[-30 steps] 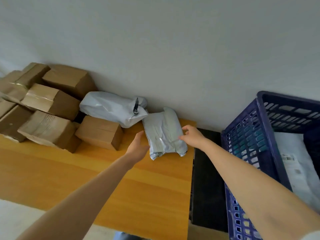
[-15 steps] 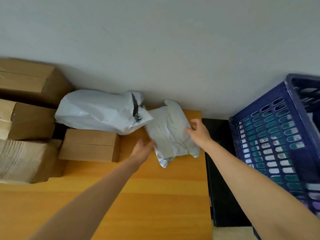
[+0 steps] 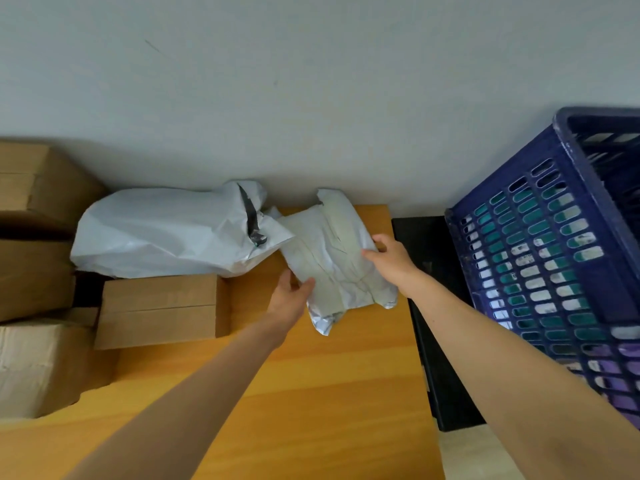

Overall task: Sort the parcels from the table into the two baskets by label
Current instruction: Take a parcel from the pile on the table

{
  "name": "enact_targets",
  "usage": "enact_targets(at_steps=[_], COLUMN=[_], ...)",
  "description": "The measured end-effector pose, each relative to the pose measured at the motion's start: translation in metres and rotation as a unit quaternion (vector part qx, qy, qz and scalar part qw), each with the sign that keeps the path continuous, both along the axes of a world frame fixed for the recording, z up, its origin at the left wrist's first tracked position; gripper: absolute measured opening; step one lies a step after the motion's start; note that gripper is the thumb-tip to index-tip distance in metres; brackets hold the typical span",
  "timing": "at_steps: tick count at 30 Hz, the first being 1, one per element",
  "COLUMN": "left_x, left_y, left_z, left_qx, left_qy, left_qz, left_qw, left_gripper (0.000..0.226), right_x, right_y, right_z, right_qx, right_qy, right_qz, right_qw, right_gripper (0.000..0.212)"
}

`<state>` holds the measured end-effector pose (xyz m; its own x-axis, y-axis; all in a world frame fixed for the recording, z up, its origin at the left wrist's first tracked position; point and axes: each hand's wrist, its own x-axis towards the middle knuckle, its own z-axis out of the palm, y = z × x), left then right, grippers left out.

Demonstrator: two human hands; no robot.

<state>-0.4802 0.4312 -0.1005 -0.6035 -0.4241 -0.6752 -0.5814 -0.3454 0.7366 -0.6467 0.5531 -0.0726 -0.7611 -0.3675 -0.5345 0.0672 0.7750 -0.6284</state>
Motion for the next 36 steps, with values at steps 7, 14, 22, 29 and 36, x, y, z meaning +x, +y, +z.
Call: enact_targets(at_steps=[7,14,22,29,36], left_x=[0.004,0.017,0.051,0.109,0.171], left_y=[0.011,0.035,0.065,0.089,0.11], left_z=[0.014,0.059,0.125,0.19,0.231], left_qx=[0.007,-0.01,-0.069,-0.045,-0.079], left_qy=[0.031,0.06,0.075,0.15,0.173], left_qz=[0.011,0.031,0.05,0.071,0.085], left_qw=[0.999,0.998,0.994,0.985,0.978], left_gripper=[0.032,0.036,0.035,0.032,0.037], right_x=[0.006,0.021,0.068,0.124,0.175], right_y=[0.036,0.083,0.141,0.181,0.188], right_z=[0.018,0.058,0.107,0.142,0.18], right_qx=[-0.046,-0.145,-0.282,-0.303,-0.335], right_qy=[-0.038,-0.11,-0.078,-0.016,0.078], right_qz=[-0.037,-0.098,-0.153,0.005,0.045], right_qw=[0.998,0.978,0.944,0.953,0.938], right_gripper=[0.038,0.033,0.029,0.067,0.037])
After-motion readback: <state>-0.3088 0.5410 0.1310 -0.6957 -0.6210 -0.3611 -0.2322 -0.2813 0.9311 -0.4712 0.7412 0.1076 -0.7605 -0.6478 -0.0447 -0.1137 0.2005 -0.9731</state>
